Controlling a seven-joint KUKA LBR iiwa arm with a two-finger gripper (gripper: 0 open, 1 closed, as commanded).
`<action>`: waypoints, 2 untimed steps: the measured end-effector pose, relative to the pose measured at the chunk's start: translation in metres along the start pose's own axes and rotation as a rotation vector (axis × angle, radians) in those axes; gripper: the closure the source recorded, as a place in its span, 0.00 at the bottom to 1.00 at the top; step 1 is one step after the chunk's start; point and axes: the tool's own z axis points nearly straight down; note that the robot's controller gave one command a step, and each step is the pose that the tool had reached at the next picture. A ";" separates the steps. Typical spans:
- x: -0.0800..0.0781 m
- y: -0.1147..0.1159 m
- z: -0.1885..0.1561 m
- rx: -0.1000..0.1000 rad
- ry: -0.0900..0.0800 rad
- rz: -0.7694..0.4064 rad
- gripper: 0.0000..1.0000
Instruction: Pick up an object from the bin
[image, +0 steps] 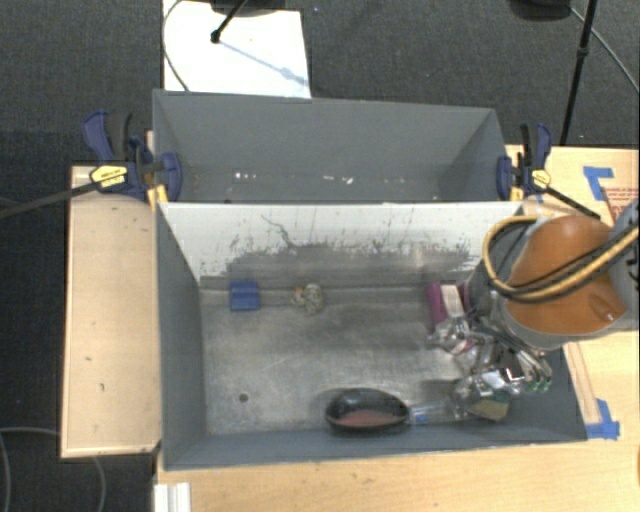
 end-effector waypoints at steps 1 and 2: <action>0.001 -0.008 0.002 0.011 -0.006 0.007 1.00; -0.010 -0.009 -0.146 0.018 0.004 -0.011 1.00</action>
Offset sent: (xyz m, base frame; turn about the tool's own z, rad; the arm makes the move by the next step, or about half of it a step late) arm 0.0000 0.0000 0.0000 0.0000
